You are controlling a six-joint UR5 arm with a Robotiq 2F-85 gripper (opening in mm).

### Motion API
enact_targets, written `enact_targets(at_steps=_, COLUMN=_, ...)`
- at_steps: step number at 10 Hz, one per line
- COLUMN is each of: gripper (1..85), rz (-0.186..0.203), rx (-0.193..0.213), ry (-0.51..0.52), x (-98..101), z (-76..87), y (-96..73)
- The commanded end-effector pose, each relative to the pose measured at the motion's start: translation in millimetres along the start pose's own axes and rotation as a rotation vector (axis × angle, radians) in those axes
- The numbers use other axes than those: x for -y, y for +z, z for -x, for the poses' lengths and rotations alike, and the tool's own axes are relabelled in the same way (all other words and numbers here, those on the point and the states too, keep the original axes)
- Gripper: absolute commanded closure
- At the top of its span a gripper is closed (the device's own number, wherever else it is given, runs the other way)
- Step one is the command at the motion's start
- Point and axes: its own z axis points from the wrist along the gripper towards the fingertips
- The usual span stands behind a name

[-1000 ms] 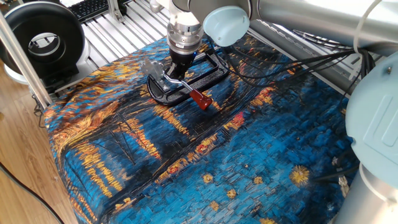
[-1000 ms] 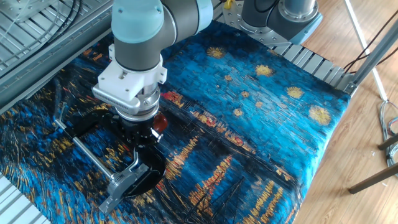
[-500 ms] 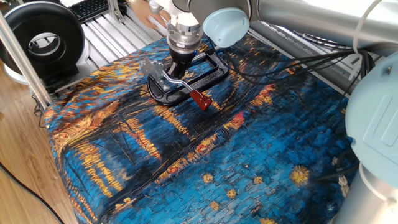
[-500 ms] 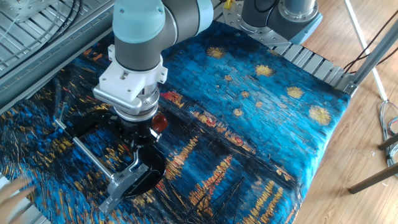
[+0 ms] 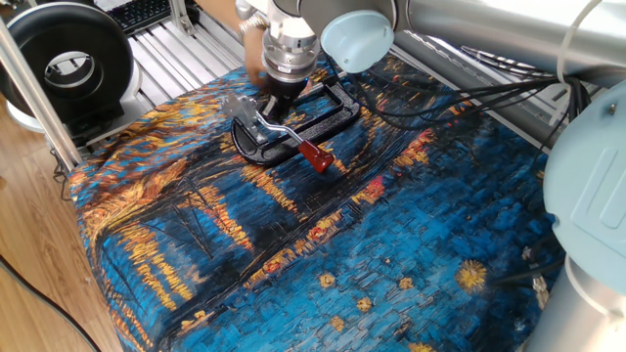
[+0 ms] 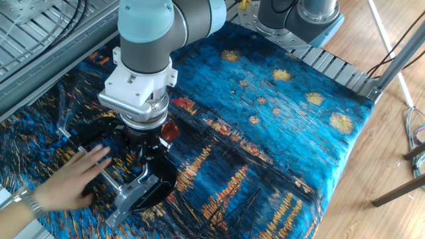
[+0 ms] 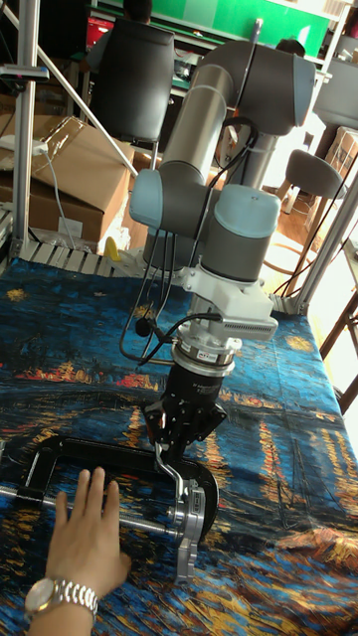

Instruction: Pull up the lever

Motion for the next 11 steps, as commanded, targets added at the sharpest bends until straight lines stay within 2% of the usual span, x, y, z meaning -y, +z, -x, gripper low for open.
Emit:
enact_targets(at_steps=1, gripper=64.0, rz=0.008, rx=-0.007, ry=0.033, x=-0.6, z=-0.2, y=-0.1)
enact_targets(at_steps=6, gripper=64.0, rz=-0.006, rx=0.003, ry=0.048, x=6.0, z=2.7, y=5.3)
enact_targets(at_steps=7, gripper=64.0, rz=-0.015, rx=-0.009, ry=0.046, x=9.0, z=-0.6, y=7.0)
enact_targets(at_steps=11, gripper=64.0, rz=0.003, rx=-0.06, ry=0.055, x=2.4, z=-15.3, y=7.4)
